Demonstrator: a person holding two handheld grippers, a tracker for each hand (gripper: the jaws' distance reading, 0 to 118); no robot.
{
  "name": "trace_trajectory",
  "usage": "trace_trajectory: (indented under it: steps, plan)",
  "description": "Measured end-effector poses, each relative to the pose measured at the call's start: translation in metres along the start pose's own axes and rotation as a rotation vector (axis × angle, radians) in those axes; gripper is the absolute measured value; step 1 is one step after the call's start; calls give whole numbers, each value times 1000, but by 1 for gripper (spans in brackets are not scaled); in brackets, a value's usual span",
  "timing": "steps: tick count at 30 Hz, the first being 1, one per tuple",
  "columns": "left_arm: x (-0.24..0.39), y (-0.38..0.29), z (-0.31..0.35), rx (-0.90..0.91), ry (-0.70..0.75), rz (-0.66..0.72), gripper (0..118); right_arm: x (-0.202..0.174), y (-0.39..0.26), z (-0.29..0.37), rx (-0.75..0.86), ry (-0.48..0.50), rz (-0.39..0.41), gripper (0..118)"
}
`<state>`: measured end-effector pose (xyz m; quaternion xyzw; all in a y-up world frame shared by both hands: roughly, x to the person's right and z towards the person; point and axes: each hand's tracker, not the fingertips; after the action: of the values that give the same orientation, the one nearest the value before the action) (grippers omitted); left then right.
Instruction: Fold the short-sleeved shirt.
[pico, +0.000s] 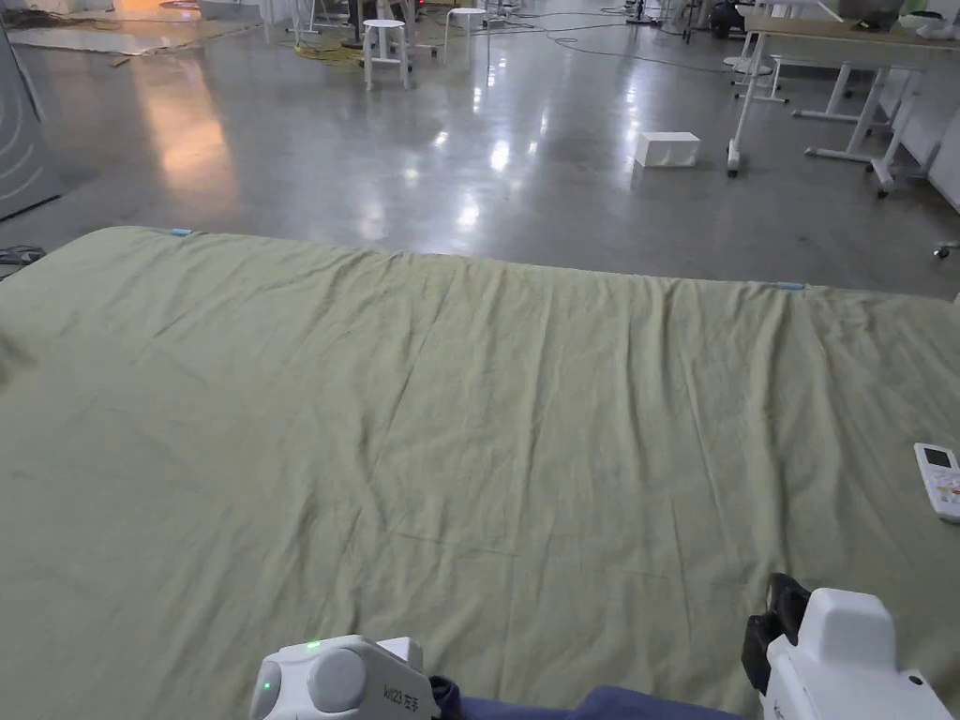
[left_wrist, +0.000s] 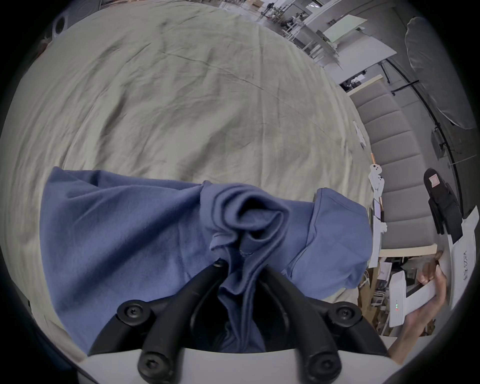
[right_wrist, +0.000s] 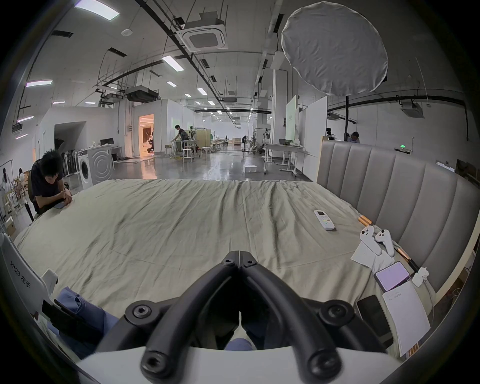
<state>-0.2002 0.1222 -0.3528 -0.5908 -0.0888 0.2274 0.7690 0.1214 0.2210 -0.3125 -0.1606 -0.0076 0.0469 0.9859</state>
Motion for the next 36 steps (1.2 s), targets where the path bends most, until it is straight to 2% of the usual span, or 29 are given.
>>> trace_trajectory:
  steps: [2, 5, 6, 7, 14, 17, 19, 21, 23, 30, 36]
  plan:
    - [-1, 1, 4, 5, -39, 9, 27, 0, -1, 0, -2, -2, 2, 0]
    - [4, -1, 15, -5, -82, -6, 54, 0, -3, 0, -8, -1, 1, 0]
    - [5, -1, 18, -4, -90, -23, 59, -1, -3, 0, -9, -1, 0, 0]
    - [4, -1, 23, 4, -98, -32, 59, -1, -3, 0, -10, 0, 0, 0]
    - [-16, 7, 69, 109, -165, -13, 59, -1, -4, 3, -11, 1, 2, 0]
    - [-26, 9, 70, 151, -140, 7, 58, 0, -4, 3, -13, 1, -3, 0]
    - [-27, 10, 62, 149, -109, 11, 45, 0, -4, 3, -15, 1, -4, 0]
    - [-20, 7, 49, 122, -95, -11, 42, 0, -5, 3, -18, 3, -3, 0]
    - [-11, -1, 36, 63, -89, -40, 26, 0, -6, 3, -22, 4, -3, 0]
    - [25, -37, 4, 12, -112, -150, 21, 0, -10, 3, -34, 4, 1, 0]
    - [38, -48, -1, 42, -82, -157, 21, 0, -13, 3, -44, 6, 3, 0]
